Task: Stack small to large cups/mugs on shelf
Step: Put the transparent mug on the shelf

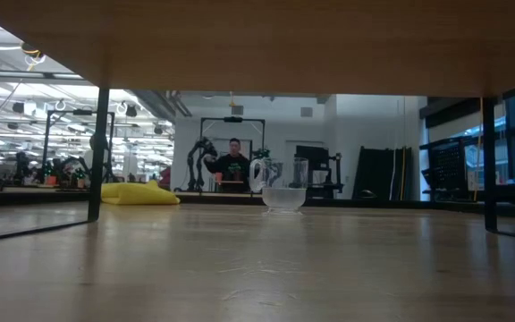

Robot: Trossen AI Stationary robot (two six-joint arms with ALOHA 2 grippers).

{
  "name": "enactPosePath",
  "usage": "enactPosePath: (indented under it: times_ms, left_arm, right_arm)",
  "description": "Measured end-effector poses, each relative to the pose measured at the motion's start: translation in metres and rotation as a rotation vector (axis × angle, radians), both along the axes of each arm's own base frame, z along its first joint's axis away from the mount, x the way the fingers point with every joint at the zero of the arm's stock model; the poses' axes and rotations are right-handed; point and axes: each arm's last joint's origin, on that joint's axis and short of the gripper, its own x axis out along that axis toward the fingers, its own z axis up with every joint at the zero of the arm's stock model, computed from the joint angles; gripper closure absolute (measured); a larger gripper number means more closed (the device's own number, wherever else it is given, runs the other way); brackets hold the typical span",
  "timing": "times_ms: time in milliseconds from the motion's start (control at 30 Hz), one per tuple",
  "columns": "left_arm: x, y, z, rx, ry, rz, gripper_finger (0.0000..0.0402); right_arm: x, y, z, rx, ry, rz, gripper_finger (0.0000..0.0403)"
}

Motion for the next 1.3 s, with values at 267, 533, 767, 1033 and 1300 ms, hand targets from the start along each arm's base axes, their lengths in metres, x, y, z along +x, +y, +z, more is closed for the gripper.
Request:
enactPosePath:
  times_ms: [267, 533, 767, 1033, 1300]
  left_arm:
    - [0.003, 0.066, -0.004, 0.160, -0.025, -0.016, 0.0353]
    - [0.037, 0.082, -0.039, 0.299, 0.006, -0.271, 0.0287]
    - [0.074, 0.097, -0.085, 0.429, 0.015, -0.506, 0.0284]
    - [0.083, 0.123, -0.106, 0.458, 0.032, -0.504, 0.0286]
    - [0.085, 0.117, -0.104, 0.443, 0.001, -0.521, 0.0287]
  right_arm:
    - [-0.043, -0.008, 0.023, -0.067, -0.045, -0.130, 0.0165]
    - [-0.096, -0.023, 0.058, -0.192, -0.208, -0.244, 0.0117]
    - [-0.125, -0.030, 0.073, -0.184, -0.317, -0.323, 0.0116]
    - [-0.123, -0.033, 0.072, -0.187, -0.321, -0.352, 0.0116]
    - [-0.122, -0.032, 0.071, -0.181, -0.318, -0.346, 0.0116]
